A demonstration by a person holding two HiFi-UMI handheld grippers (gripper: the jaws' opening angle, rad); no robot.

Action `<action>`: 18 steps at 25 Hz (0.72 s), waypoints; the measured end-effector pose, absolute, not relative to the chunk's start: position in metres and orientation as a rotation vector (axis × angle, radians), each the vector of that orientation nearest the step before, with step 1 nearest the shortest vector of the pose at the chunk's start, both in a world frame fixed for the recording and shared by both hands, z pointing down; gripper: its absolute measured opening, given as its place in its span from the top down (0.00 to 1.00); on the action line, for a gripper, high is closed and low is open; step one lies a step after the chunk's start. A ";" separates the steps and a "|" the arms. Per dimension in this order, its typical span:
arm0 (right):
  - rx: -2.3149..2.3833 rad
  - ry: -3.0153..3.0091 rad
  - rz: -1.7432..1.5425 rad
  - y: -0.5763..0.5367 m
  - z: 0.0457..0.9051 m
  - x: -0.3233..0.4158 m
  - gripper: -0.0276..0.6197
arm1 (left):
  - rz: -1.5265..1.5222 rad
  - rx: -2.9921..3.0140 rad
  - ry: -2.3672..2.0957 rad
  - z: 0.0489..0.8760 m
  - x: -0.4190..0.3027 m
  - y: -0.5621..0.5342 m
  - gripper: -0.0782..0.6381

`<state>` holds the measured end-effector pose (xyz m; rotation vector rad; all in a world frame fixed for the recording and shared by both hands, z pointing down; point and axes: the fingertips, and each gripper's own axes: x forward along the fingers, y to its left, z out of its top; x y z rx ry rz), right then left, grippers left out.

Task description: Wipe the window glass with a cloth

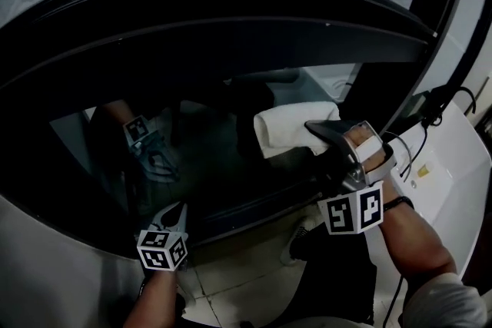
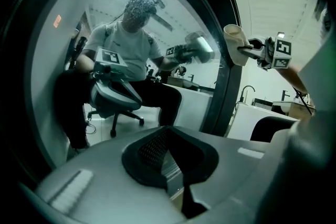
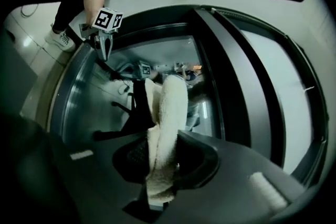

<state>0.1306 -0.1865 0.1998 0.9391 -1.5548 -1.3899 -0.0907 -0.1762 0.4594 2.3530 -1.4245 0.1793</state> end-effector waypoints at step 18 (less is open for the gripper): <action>1.158 -1.277 -1.700 -0.237 0.116 0.145 0.84 | 0.158 2.374 -1.420 0.452 -0.087 -0.175 0.87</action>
